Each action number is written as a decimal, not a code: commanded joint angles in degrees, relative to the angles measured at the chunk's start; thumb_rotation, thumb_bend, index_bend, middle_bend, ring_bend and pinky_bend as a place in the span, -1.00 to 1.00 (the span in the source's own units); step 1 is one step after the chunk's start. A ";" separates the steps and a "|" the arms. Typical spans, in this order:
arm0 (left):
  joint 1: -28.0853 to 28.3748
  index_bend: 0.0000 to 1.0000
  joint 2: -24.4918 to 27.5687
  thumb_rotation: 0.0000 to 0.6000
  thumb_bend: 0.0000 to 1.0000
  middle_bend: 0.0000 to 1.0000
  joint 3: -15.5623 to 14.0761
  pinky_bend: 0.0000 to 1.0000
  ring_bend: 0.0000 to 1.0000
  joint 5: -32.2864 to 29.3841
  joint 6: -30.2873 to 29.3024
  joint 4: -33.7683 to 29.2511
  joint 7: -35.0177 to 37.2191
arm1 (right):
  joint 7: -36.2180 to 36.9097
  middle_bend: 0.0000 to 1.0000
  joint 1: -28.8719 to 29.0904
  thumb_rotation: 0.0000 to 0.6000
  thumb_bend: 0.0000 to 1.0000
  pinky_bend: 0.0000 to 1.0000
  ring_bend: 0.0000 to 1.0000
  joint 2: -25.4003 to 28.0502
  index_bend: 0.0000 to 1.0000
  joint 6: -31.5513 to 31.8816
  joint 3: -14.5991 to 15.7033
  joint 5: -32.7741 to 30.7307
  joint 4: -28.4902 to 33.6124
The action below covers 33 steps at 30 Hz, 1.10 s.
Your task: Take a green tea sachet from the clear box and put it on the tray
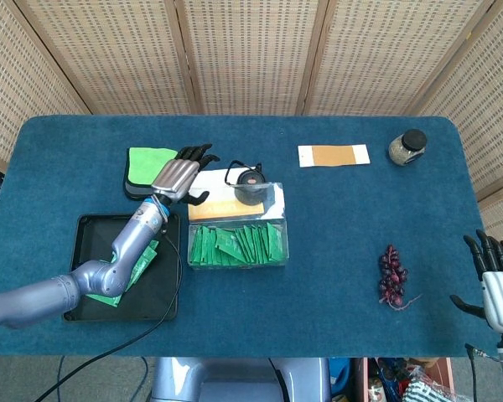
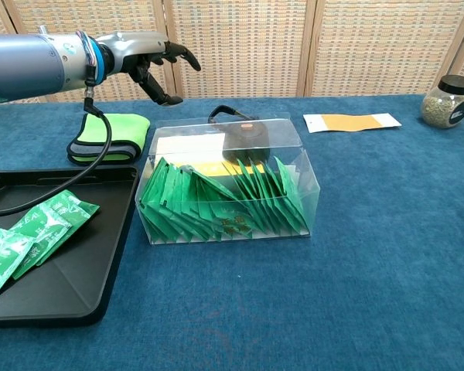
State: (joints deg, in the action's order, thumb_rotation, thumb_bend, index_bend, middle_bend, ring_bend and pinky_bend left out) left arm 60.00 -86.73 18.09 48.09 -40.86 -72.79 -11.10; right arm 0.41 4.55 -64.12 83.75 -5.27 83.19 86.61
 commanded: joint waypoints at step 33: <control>0.59 -0.24 -3.99 1.00 -0.20 -1.00 -6.75 -1.00 -1.00 22.77 -1.09 -5.50 1.00 | 1.91 -1.00 -0.06 1.00 -1.00 -1.00 -1.00 0.73 -1.00 -0.38 -0.13 -0.56 -0.07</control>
State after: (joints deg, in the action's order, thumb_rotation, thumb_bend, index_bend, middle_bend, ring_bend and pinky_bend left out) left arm 60.05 -89.82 11.33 71.73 -42.31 -79.14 -8.96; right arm 2.26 4.47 -63.41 83.42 -5.37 82.67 86.59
